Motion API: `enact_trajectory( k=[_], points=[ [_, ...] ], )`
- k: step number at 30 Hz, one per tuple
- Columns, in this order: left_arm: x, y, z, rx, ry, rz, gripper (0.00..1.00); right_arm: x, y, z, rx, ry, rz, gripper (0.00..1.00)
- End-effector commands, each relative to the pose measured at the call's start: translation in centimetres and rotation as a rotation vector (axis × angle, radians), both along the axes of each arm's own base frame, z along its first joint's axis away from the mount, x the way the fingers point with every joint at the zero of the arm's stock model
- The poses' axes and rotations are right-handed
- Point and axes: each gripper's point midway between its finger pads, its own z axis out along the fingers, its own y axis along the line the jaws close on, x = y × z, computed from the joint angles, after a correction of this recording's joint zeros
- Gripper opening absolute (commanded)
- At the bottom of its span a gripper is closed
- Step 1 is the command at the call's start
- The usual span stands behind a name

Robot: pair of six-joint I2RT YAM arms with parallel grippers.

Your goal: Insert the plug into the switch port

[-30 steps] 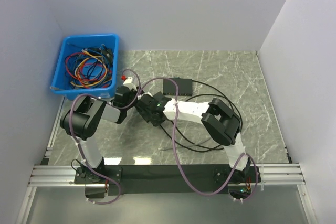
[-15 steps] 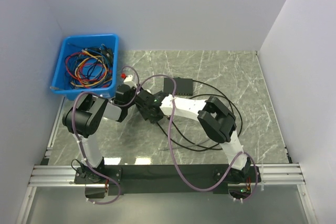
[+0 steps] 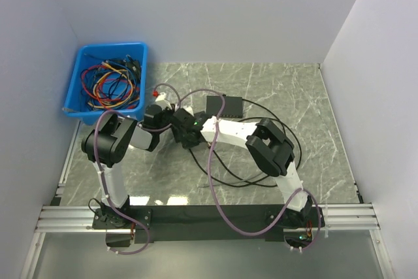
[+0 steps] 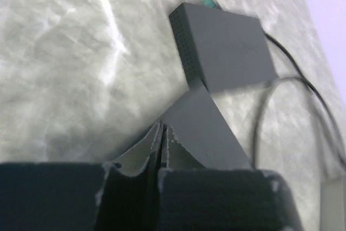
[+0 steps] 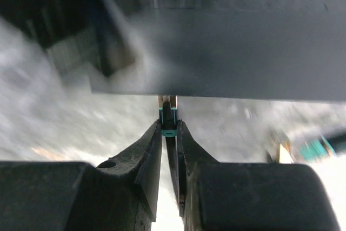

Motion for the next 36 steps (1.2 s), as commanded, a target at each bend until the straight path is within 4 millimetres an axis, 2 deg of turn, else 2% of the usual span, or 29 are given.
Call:
enact_trajectory(
  k=[1, 3, 6, 9, 11, 12, 14, 15, 17, 19, 20, 22, 24, 25, 26, 27, 30, 31, 32, 34, 35, 36],
  points=[
    [-10.3, -1.2, -9.0, 0.039, 0.446, -0.185, 0.03, 10.7, 3.8, 7.0, 0.357, -0.301, -0.230, 0.00],
    [-10.4, -1.2, -9.1, 0.038, 0.450, -0.185, 0.02, 11.5, 3.7, 7.3, 0.362, -0.299, -0.257, 0.00],
    [-10.4, -1.2, -9.0, 0.035, 0.448, -0.188, 0.01, 11.7, 4.1, 6.3, 0.351, -0.282, -0.246, 0.00],
    [-10.4, -1.1, -9.0, 0.033, 0.448, -0.186, 0.01, 11.2, 4.2, 4.9, 0.336, -0.254, -0.213, 0.00],
    [-10.4, -1.1, -9.0, 0.029, 0.449, -0.187, 0.02, 10.6, 4.8, 4.8, 0.361, -0.239, -0.165, 0.00],
    [-10.3, -1.0, -9.0, 0.027, 0.449, -0.186, 0.03, 10.1, 4.4, 4.1, 0.339, -0.235, -0.146, 0.08],
    [-10.3, -1.0, -9.1, 0.023, 0.452, -0.186, 0.04, 9.2, 4.6, 4.4, 0.335, -0.247, -0.114, 0.21],
    [-10.2, -1.0, -9.0, 0.021, 0.451, -0.187, 0.04, 8.6, 4.4, 4.3, 0.321, -0.250, -0.094, 0.35],
    [-10.2, -1.0, -9.1, 0.020, 0.454, -0.186, 0.05, 7.6, 3.8, 3.5, 0.290, -0.250, -0.078, 0.48],
    [-10.2, -1.0, -9.1, 0.020, 0.455, -0.185, 0.05, 6.9, 3.6, 4.0, 0.288, -0.258, -0.067, 0.54],
    [-10.2, -1.0, -9.0, 0.019, 0.454, -0.186, 0.05, 6.3, 3.2, 3.4, 0.277, -0.249, -0.060, 0.59],
    [-10.2, -1.0, -9.1, 0.016, 0.455, -0.187, 0.05, 5.6, 2.9, 4.0, 0.285, -0.253, -0.055, 0.63],
    [-10.2, -1.0, -9.0, 0.014, 0.455, -0.188, 0.05, 4.4, 2.0, 3.5, 0.272, -0.240, -0.049, 0.66],
    [-10.1, -1.0, -9.0, 0.012, 0.455, -0.185, 0.05, 4.2, 1.7, 4.6, 0.291, -0.251, -0.050, 0.66],
    [-10.1, -1.0, -9.0, 0.012, 0.455, -0.185, 0.05, 3.4, 1.0, 4.0, 0.282, -0.238, -0.048, 0.67],
    [-10.1, -0.9, -9.0, 0.011, 0.456, -0.185, 0.05, 3.0, 0.8, 4.3, 0.295, -0.236, -0.048, 0.67],
    [-10.0, -0.9, -9.0, 0.007, 0.455, -0.186, 0.06, 1.9, -0.6, 5.9, 0.324, -0.247, -0.050, 0.68],
    [-10.0, -1.0, -8.9, 0.003, 0.454, -0.189, 0.06, 1.8, -0.9, 7.4, 0.349, -0.267, -0.052, 0.69],
    [-9.9, -1.0, -8.7, -0.001, 0.448, -0.189, 0.06, 1.3, -1.5, 7.3, 0.342, -0.264, -0.051, 0.69],
    [-9.8, -1.1, -7.9, -0.007, 0.427, -0.190, 0.07, 1.0, -2.0, 8.6, 0.359, -0.280, -0.051, 0.70],
    [-9.7, -0.8, -7.8, 0.003, 0.423, -0.173, 0.07, 0.7, -2.4, 8.6, 0.352, -0.277, -0.046, 0.70],
    [-9.3, -0.8, -6.6, 0.001, 0.396, -0.163, 0.07, 0.5, -2.6, 8.6, 0.348, -0.276, -0.045, 0.70]
  ],
)
